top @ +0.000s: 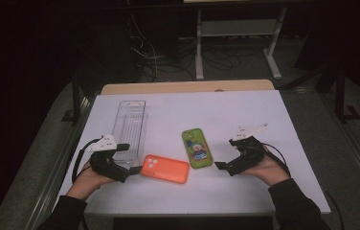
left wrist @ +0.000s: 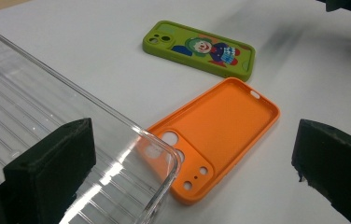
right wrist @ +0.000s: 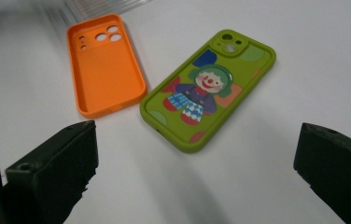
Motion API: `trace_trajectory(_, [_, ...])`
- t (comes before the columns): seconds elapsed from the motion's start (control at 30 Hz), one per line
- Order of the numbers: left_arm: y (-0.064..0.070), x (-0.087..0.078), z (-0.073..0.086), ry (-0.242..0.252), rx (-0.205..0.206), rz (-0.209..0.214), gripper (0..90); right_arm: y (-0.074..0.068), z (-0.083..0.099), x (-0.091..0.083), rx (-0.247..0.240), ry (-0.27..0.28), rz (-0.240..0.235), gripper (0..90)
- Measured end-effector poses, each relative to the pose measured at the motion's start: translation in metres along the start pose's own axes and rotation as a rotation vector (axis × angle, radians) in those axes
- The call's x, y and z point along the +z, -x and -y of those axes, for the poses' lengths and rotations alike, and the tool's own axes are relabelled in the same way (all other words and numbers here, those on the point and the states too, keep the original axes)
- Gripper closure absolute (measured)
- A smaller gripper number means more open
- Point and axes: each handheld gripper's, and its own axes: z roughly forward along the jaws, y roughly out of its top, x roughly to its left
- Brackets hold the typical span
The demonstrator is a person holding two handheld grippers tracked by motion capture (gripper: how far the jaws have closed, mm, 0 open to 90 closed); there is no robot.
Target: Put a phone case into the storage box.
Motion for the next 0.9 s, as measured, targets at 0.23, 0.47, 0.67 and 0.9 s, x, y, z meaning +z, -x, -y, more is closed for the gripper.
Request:
trace_trajectory(0.23, [-0.001, -0.003, 0.001, -0.006, -0.005, -0.004, 0.0, 0.001, -0.015, 0.014, -0.036, -0.017, -0.028, 0.0])
trace_trajectory(0.47, [-0.002, -0.004, 0.001, -0.006, 0.003, -0.003, 0.0, -0.005, -0.028, 0.026, -0.059, -0.024, -0.051, 0.0])
trace_trajectory(0.67, [-0.003, -0.006, 0.002, 0.003, -0.010, -0.004, 0.0, -0.021, -0.042, 0.050, -0.097, -0.052, -0.089, 0.0])
trace_trajectory(0.9, [-0.003, -0.007, 0.003, 0.009, -0.024, -0.003, 0.0, -0.032, -0.054, 0.071, -0.130, -0.074, -0.101, 0.0])
